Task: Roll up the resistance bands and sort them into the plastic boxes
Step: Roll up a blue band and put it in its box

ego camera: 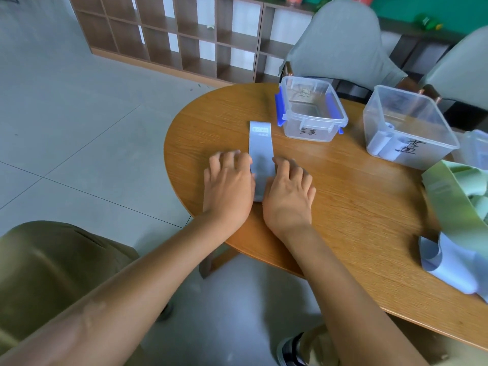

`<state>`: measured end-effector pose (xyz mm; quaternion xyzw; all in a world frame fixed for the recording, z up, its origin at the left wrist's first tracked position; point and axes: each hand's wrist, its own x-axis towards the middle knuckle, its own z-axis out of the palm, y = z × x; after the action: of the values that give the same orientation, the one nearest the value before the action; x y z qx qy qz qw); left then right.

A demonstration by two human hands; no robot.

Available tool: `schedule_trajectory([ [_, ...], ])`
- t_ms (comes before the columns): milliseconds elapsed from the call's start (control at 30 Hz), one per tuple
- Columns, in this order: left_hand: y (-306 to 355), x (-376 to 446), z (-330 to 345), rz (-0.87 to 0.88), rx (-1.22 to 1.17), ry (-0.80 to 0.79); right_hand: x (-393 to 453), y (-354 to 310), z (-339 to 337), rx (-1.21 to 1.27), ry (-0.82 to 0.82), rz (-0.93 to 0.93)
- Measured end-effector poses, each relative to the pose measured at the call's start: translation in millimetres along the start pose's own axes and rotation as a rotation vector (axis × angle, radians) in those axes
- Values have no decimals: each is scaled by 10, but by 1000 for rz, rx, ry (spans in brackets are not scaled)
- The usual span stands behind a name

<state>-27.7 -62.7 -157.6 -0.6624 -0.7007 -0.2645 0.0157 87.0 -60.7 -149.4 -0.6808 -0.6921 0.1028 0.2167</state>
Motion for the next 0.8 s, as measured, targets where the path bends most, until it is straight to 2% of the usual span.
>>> schedule_trajectory([
  [367, -27, 402, 92, -65, 3, -31, 453, -151, 15, 34, -2, 116],
  [633, -123, 408, 31, -53, -317, 93, 821, -184, 107, -87, 20, 160],
  [800, -183, 285, -58, 22, -507, 24, 1005, -206, 177, -187, 52, 188],
])
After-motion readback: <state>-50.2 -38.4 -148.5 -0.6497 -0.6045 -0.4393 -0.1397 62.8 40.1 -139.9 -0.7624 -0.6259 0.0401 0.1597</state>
